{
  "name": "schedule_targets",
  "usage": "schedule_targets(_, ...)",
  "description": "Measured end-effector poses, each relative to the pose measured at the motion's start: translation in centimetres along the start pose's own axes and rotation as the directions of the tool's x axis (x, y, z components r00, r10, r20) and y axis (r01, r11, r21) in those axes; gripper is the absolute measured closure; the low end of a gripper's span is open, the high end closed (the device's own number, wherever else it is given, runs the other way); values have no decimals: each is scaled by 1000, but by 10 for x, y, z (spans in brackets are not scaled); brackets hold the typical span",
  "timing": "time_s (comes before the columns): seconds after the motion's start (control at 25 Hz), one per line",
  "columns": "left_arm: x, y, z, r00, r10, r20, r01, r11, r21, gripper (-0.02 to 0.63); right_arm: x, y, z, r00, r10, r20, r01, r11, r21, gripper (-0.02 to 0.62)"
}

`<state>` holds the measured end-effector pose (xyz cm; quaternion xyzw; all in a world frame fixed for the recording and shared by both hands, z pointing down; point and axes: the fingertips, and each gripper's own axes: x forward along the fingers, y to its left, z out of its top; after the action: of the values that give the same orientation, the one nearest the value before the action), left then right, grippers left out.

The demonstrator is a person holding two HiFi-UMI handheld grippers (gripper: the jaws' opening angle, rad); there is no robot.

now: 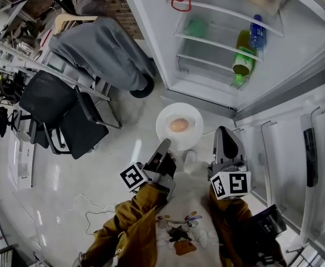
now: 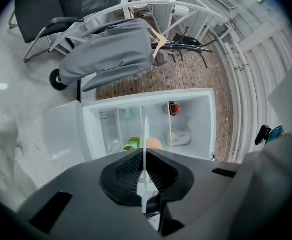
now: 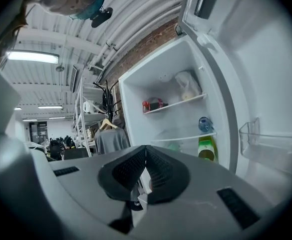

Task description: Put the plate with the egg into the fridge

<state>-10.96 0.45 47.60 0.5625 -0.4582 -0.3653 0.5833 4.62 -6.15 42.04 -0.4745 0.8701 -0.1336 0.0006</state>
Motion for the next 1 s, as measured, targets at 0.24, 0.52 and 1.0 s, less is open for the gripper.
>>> schedule_targets(0.24,28,-5,12,998,-16,-59,16,1000,-5,584,17,-7,6,998,-56,-2,56,998,-12,591)
schedule_targets(0.52,72,-8,38,987,-21,-157,23,1000,8,584,44,-17,15,984,-178,-6,178,984,0,591)
schedule_targets(1.0,110,-12,68,979,-25,-203,31,999,28,584,80,-10,9,974,-224,-33,223,974,-51,591)
